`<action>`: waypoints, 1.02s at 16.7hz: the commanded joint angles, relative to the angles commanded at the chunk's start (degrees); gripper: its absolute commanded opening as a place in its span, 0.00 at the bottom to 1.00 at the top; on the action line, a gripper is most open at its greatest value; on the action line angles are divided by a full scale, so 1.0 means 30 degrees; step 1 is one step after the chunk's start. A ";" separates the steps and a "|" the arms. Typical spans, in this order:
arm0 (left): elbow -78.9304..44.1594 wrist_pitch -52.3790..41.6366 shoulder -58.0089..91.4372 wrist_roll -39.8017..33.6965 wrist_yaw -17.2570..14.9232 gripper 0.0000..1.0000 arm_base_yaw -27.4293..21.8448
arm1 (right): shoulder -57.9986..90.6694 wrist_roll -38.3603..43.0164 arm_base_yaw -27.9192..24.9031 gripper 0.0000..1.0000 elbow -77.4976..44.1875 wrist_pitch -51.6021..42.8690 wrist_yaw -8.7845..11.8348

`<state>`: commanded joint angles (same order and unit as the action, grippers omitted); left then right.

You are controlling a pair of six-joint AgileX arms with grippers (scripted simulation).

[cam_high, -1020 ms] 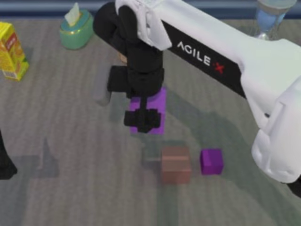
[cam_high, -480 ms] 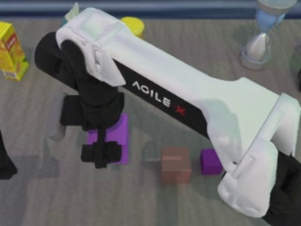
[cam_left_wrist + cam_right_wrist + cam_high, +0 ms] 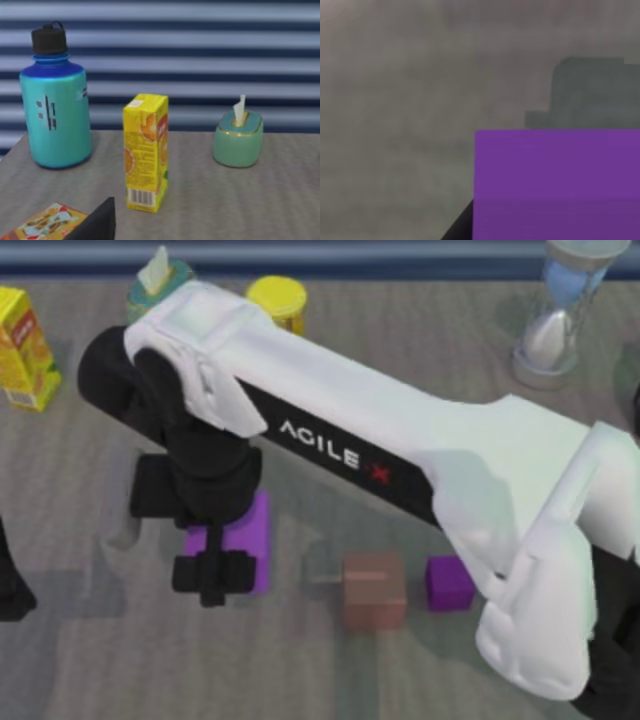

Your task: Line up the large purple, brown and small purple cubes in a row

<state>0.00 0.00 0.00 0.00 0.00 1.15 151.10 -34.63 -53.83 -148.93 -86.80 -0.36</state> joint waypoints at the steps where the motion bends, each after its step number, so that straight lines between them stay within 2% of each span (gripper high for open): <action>1: 0.0000 0.0000 0.0000 0.0000 0.0000 1.00 0.0000 | -0.0222 -0.0006 -0.0009 0.00 0.1053 0.0749 0.0003; 6: 0.0000 0.0000 0.0000 0.0000 0.0000 1.00 0.0000 | -0.1153 -0.0044 -0.0071 0.00 0.5687 0.4177 -0.0016; 12: 0.0000 0.0000 0.0000 0.0000 0.0000 1.00 0.0000 | -0.1292 -0.0063 -0.0098 0.00 0.6386 0.4821 -0.0012; 17: 0.0000 0.0000 0.0000 0.0000 0.0000 1.00 0.0000 | -0.1292 -0.0063 -0.0098 0.38 0.6386 0.4821 -0.0012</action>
<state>0.00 0.00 0.00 0.00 0.00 1.15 147.22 -34.82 -54.13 -129.77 -72.34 -0.39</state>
